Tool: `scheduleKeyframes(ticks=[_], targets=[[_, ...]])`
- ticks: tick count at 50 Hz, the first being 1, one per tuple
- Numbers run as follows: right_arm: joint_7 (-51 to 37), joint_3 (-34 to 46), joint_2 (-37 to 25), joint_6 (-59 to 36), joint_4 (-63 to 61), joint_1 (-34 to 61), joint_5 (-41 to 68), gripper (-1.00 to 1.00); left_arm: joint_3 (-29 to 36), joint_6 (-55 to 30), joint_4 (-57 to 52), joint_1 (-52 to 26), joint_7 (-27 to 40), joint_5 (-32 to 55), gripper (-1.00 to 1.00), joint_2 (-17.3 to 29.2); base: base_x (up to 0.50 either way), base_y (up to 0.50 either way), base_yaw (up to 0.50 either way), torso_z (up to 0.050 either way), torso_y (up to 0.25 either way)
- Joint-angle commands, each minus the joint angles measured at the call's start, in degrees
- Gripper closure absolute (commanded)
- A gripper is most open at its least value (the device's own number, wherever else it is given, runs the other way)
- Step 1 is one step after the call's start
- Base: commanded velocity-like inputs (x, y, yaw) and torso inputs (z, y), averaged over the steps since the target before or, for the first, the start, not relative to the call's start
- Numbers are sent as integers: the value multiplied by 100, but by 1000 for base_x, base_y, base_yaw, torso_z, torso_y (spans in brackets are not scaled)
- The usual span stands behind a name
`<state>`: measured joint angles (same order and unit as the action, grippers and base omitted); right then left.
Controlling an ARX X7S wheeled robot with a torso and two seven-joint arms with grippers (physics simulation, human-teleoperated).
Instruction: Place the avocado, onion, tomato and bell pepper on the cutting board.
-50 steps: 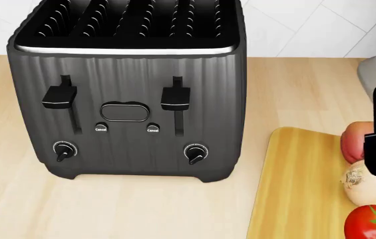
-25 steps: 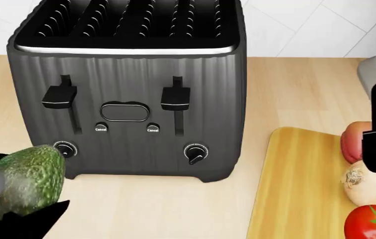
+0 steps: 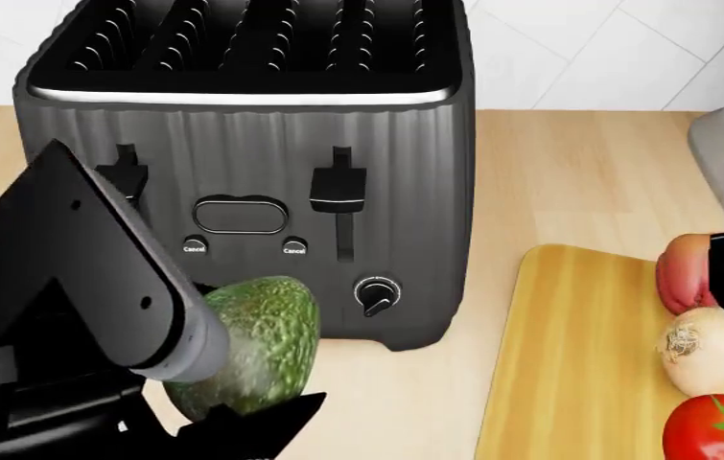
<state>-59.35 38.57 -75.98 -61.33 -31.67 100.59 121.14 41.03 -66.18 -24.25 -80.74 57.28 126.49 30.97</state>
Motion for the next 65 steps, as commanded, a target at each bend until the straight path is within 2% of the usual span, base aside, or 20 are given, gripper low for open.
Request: scheduleKeyframes(ticks=[1,9,23,38,44,48,54,65], targets=[[12,22,59,-54,126,-30,-97,-100,179,167,349,-61,-253,-370,100,-874,0,0,0,0,0],[59,38,122,-120,243,-47,-230,-100,298,236,653,63,-587,-796,100,-1415,0,0,0,0,0],[-193,155,356,-254,366,74,-110,-100,319,463,1137,365,-1879,-2569,100,-2079,0,0,0,0,1],[-333,167,414,-357,450,241,32,-100,642,920,1357,536,-1813,-3003,100,-2810,0,0,0,0,0],[-348,160,410,-395,467,284,57,-100,941,1116,1880,525,-1797,-3357,100,-3019,0,0,0,0,0],[-313,149,385,-390,463,258,30,-100,1219,1638,1933,443,-2046,-3880,100,-3050,0,0,0,0,0],[-216,126,357,-356,448,178,-67,-100,1399,2561,1905,743,-2605,-4453,100,-3032,0,0,0,0,2],[-298,133,377,-359,410,212,11,-100,1865,3459,1960,1252,-2656,-5035,100,-3007,0,0,0,0,0]])
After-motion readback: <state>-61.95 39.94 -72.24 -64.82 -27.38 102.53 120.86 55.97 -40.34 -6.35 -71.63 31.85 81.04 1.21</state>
